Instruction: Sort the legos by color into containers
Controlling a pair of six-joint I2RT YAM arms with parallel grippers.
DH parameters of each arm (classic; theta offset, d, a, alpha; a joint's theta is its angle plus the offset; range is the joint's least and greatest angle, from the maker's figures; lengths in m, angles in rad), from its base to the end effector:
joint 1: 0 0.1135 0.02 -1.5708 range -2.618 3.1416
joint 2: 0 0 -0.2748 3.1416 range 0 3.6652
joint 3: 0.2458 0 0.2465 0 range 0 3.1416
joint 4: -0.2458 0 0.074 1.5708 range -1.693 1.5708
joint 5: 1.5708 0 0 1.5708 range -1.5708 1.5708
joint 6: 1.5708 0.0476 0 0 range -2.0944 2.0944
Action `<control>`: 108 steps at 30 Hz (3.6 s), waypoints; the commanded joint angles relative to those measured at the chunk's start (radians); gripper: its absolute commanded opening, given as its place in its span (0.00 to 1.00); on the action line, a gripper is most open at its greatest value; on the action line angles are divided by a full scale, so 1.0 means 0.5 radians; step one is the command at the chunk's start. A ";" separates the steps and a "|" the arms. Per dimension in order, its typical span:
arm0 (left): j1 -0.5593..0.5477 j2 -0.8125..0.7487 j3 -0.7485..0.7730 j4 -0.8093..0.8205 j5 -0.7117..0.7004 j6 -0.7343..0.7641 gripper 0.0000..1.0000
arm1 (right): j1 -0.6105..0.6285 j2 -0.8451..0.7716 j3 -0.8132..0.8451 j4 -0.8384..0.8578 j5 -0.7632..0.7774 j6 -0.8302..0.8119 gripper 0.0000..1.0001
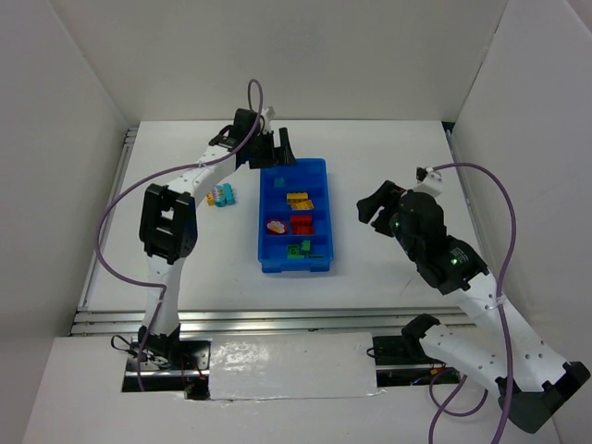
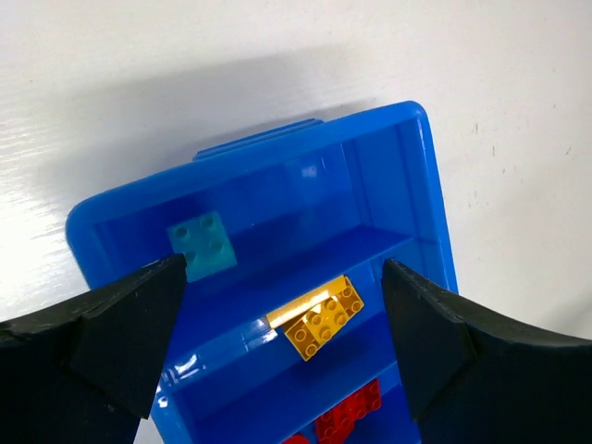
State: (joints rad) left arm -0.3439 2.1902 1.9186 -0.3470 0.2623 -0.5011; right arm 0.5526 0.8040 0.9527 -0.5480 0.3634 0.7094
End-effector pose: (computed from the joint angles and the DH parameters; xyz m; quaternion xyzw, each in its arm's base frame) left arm 0.4889 -0.1882 0.2613 -0.0094 0.8831 -0.2923 0.3668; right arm 0.1502 0.0728 0.3601 0.1638 0.8092 0.1992 0.5279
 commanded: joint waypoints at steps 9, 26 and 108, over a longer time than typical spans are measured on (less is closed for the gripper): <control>0.151 -0.420 0.105 -0.686 -1.122 -0.271 1.00 | -0.016 0.156 0.098 0.093 -0.131 -0.149 0.72; 0.433 -0.082 -0.104 -0.742 -0.828 0.073 1.00 | -0.016 0.236 0.073 0.154 -0.343 -0.164 0.72; -0.150 -1.423 -0.668 -0.598 -0.135 -0.940 0.00 | 0.254 1.230 0.408 1.277 -1.043 0.152 0.68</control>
State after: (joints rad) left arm -0.4095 1.5288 1.5833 -0.6800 0.1703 -0.9493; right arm 0.6762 1.4040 1.1049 0.0566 -0.1917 0.7883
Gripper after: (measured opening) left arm 0.883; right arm 0.687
